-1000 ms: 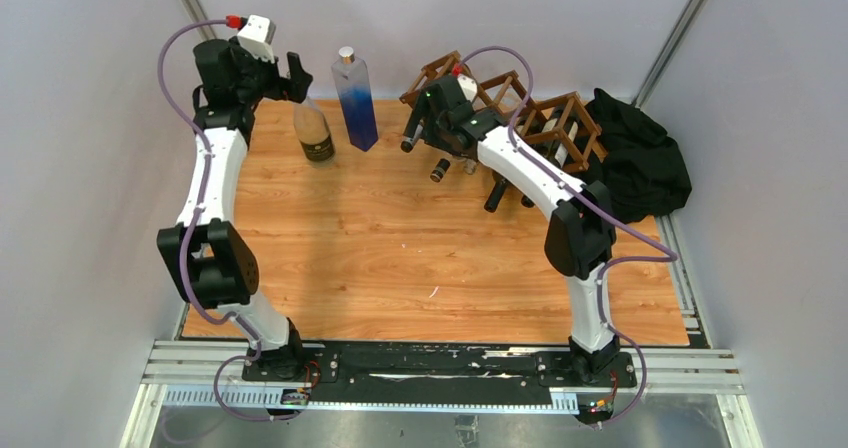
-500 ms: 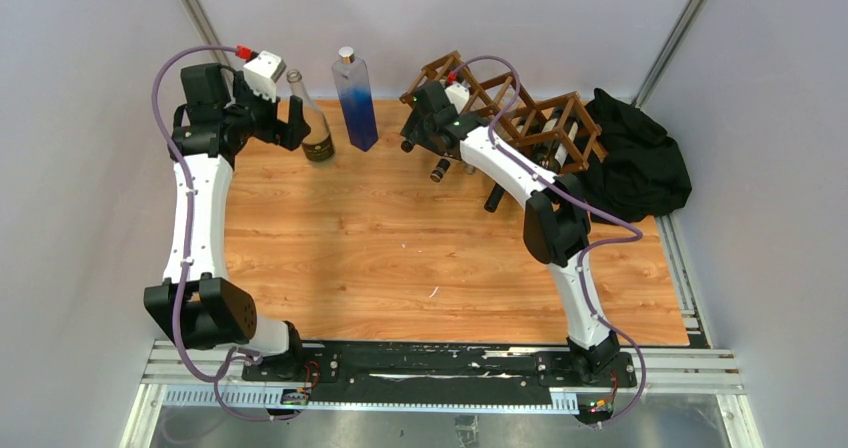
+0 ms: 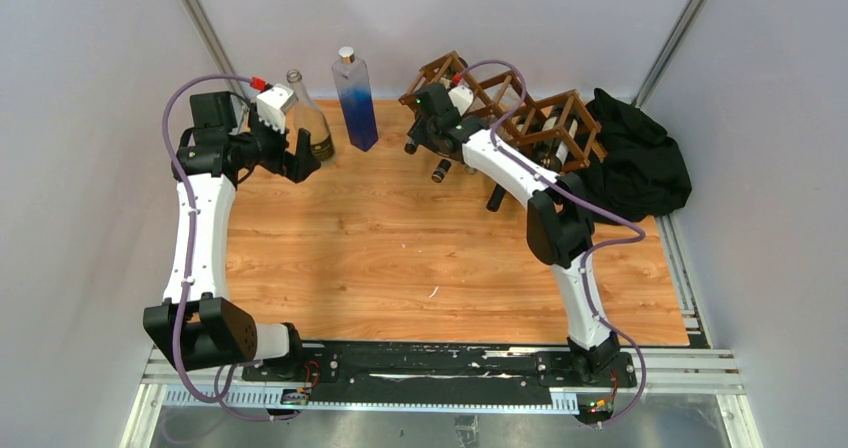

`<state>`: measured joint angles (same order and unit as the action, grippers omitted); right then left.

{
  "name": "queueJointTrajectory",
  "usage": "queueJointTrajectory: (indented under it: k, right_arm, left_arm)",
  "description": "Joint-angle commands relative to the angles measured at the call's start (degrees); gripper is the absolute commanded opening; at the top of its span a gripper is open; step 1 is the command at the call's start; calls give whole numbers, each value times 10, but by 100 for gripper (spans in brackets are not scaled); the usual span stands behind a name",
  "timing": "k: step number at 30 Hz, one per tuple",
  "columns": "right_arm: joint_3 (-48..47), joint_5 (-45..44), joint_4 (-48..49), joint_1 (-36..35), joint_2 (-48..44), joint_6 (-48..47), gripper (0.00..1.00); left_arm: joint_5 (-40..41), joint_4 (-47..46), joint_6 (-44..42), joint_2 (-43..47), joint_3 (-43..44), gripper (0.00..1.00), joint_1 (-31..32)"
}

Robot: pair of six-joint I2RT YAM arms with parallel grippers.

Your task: Take the wine bottle off the wine rack

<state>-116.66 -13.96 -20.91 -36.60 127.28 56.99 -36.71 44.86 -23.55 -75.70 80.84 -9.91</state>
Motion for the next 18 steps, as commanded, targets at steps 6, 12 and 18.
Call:
queueJointTrajectory:
  k: [6, 12, 18]
  right_arm:
    - [142, 4, 83, -15, -104, -6, 0]
    - [197, 1, 120, -29, -151, -5, 0]
    - [246, 9, 135, -51, -191, -5, 0]
  left_arm:
    - [-45, 15, -14, 25, -36, 93, -3]
    - [-56, 15, -28, 26, -53, 88, -3]
    - [-71, 15, -38, 21, -66, 84, 0]
